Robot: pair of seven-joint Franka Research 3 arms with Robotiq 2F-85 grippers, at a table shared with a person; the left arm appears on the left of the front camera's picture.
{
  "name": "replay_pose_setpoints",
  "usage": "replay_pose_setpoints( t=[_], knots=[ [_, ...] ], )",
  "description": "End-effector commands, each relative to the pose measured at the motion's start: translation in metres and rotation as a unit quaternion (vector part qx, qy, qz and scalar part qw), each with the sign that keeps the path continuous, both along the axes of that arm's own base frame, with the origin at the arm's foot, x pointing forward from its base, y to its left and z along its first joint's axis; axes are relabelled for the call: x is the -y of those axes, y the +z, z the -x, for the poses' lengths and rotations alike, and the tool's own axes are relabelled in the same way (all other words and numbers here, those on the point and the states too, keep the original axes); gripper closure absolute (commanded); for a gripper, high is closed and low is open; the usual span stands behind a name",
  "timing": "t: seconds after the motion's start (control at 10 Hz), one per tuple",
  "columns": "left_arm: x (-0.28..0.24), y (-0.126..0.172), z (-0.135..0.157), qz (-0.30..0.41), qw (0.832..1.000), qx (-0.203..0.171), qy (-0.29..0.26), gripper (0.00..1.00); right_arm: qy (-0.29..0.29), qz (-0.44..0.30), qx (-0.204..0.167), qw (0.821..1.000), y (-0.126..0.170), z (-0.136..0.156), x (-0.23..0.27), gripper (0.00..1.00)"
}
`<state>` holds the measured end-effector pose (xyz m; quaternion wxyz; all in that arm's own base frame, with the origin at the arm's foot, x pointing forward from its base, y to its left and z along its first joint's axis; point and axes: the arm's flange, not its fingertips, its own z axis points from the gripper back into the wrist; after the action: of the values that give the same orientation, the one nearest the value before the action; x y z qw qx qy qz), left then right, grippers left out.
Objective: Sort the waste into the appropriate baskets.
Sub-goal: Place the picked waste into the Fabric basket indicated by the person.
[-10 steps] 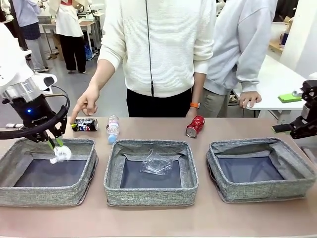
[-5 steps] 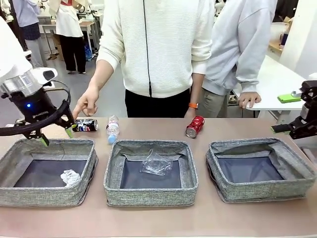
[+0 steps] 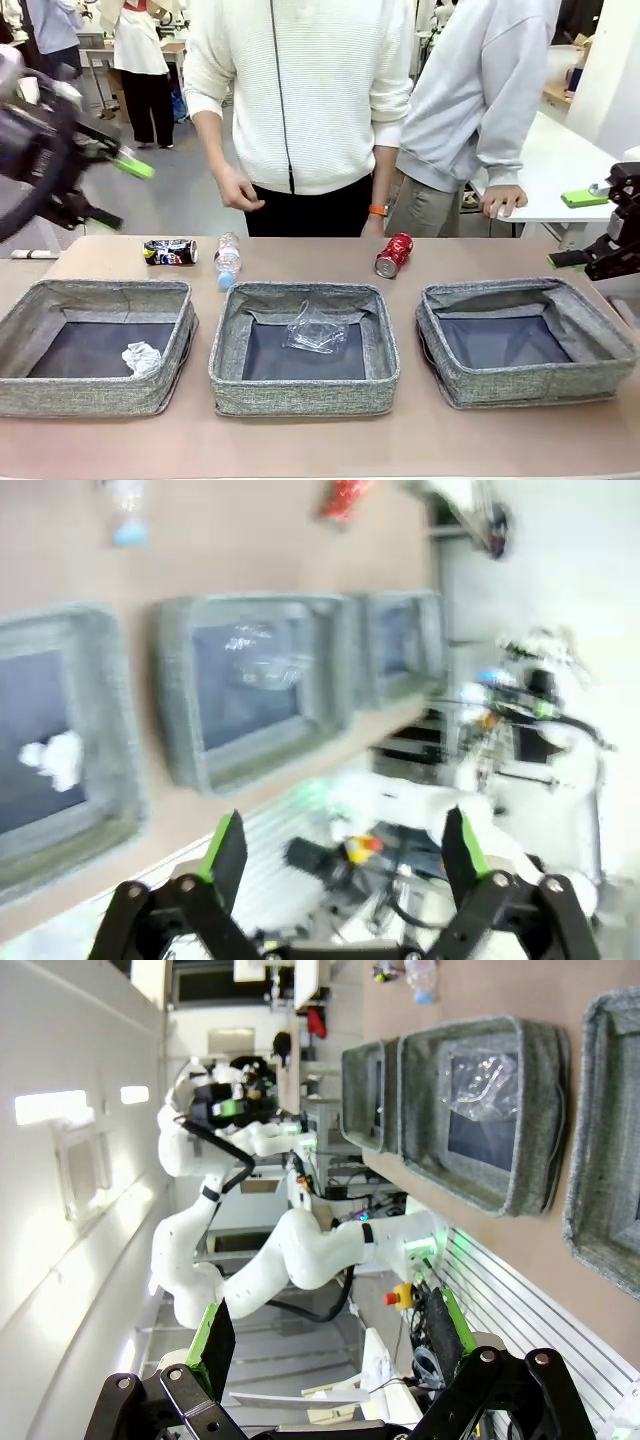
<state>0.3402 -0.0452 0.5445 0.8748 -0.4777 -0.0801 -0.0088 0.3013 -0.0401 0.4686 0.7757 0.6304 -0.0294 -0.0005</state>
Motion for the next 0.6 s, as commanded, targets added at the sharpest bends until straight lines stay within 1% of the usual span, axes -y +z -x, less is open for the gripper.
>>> replay_pose_setpoints(
  t=[0.0,0.1,0.2,0.3,0.4,0.5],
  knots=[
    [-0.048,-0.040,0.008,0.159,0.986,-0.008,-0.054,0.00,-0.005,-0.009,-0.007,1.000,0.005,0.000,-0.002,0.00],
    [-0.065,-0.061,0.014,0.224,0.973,0.020,-0.045,0.00,-0.005,-0.009,-0.007,1.000,0.005,0.000,-0.002,0.00],
    [-0.072,-0.078,0.017,0.216,0.976,0.013,-0.027,0.00,-0.005,-0.009,-0.007,1.000,0.005,0.000,-0.002,0.00],
    [-0.078,-0.087,0.017,0.221,0.975,-0.008,-0.012,0.00,-0.005,-0.009,-0.007,1.000,0.005,0.000,-0.002,0.00],
    [-0.084,-0.092,0.013,0.222,0.972,-0.071,0.027,0.00,-0.005,-0.009,-0.007,1.000,0.005,0.000,-0.002,0.00],
    [-0.085,-0.072,0.025,0.229,0.973,0.017,-0.014,0.00,-0.005,-0.009,-0.007,1.000,0.005,0.000,-0.002,0.00]
  ],
)
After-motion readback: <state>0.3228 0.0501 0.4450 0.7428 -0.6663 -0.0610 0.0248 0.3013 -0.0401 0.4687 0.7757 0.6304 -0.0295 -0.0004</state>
